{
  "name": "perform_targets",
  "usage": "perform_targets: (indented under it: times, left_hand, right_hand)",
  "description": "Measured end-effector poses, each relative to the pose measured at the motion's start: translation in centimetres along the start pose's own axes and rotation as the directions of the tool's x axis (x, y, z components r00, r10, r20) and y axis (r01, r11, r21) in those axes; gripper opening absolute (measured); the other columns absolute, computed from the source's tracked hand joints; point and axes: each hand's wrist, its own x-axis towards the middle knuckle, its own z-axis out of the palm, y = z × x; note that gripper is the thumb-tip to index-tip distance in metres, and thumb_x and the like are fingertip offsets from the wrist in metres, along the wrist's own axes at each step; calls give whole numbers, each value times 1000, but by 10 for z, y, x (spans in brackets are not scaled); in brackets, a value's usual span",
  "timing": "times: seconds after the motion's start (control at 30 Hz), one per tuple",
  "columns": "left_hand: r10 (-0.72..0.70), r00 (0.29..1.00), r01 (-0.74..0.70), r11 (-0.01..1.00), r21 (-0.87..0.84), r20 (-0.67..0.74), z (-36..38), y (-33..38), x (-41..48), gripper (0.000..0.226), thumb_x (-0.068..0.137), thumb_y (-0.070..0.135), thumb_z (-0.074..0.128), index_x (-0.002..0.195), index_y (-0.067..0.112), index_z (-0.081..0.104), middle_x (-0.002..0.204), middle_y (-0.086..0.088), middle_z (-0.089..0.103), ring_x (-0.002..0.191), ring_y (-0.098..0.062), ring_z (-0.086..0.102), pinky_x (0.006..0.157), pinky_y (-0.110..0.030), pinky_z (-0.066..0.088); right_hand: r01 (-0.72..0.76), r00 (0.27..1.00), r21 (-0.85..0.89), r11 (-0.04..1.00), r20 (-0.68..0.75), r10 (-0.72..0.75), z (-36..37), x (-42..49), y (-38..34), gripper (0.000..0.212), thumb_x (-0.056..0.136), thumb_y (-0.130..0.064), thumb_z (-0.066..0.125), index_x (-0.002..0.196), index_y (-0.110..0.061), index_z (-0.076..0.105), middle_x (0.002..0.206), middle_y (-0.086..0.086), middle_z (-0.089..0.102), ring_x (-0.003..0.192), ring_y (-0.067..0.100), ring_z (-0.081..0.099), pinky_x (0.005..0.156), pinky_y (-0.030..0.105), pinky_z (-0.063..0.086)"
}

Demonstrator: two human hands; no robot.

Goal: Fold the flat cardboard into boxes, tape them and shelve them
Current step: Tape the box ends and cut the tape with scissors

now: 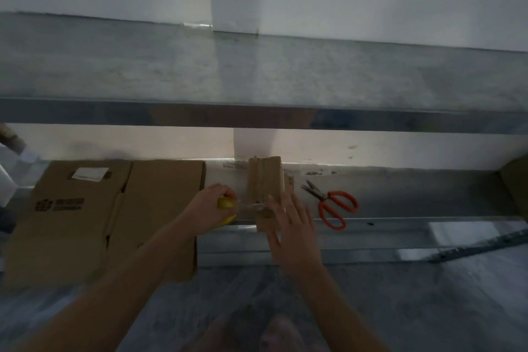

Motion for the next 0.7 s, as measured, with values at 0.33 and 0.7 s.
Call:
perform_targets:
  times: [0.33,0.7]
  left_hand:
    - [21,997,-18,999,-41,71,6,-8,6,34,84,31,72,113,20,60,113,4,55,100,-11,52,78,-20,36]
    - [122,992,-122,992,-16,-9,-32,-20,1,28,81,31,74,103,32,57,105,18,51,94,-1,50,75,-12,37]
  right_hand:
    - [-150,986,54,987,77,145,16,-1,5,60,95,-29,52,151,-32,31,160,-7,25,142,22,34,107,40,42]
    - [-165,986,-9,986,29,165,-2,11,-9,41,100,-37,44,140,-30,52,151,-5,42,144,25,30,107,49,42]
